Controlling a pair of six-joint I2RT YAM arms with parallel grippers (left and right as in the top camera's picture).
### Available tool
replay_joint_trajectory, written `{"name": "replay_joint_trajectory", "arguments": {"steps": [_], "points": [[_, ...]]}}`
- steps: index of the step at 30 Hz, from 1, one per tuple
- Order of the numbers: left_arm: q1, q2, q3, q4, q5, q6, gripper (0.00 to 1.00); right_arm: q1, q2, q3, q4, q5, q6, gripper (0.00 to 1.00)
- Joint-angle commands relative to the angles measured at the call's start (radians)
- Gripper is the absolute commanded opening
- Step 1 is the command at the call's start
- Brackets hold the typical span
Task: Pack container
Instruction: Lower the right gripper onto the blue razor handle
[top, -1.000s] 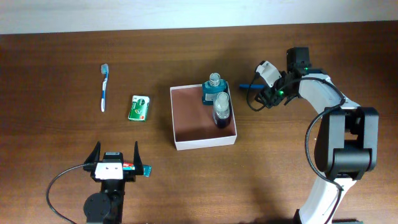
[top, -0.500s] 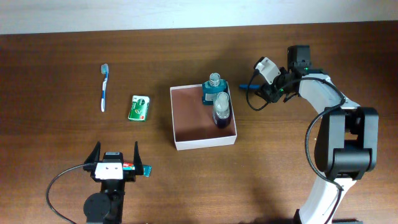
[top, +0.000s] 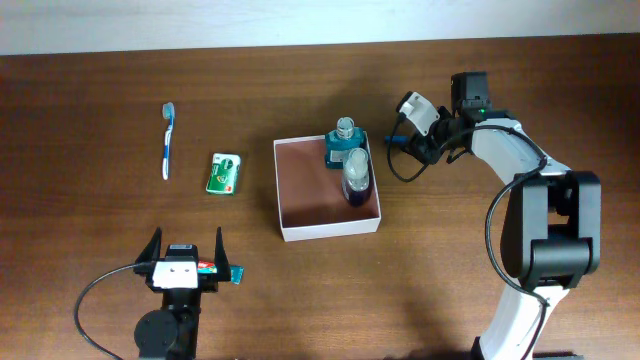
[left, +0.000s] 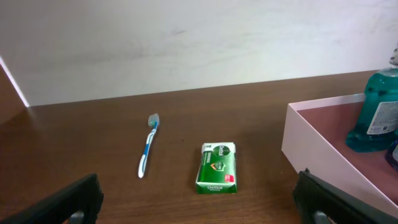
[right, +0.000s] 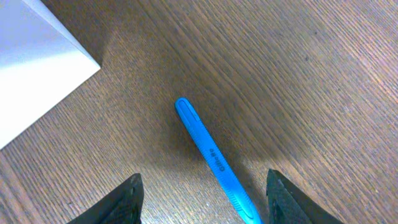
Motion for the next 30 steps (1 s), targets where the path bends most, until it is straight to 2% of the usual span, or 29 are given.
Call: {"name": "replay_joint_trajectory", "arguments": {"steps": [1,13,16,19,20,30], "points": [[-0.004,0.0,0.0,-0.007,-0.008,0.02,0.99,0.005,0.02,-0.005,0.002,-0.014,-0.025,0.55],[-0.004,0.0,0.0,-0.007,-0.008,0.02,0.99,0.016,0.072,-0.005,0.033,0.006,-0.025,0.55],[-0.004,0.0,0.0,-0.007,-0.008,0.02,0.99,0.016,0.073,-0.005,0.034,0.006,-0.025,0.5],[-0.004,0.0,0.0,-0.007,-0.008,0.02,0.99,0.016,0.073,-0.005,0.035,0.006,-0.024,0.34],[-0.004,0.0,0.0,-0.007,-0.008,0.02,0.99,0.016,0.073,-0.005,0.035,0.006,-0.021,0.32],[-0.004,0.0,0.0,-0.007,-0.008,0.02,0.99,0.016,0.074,-0.005,0.03,0.1,-0.022,0.33]]}}
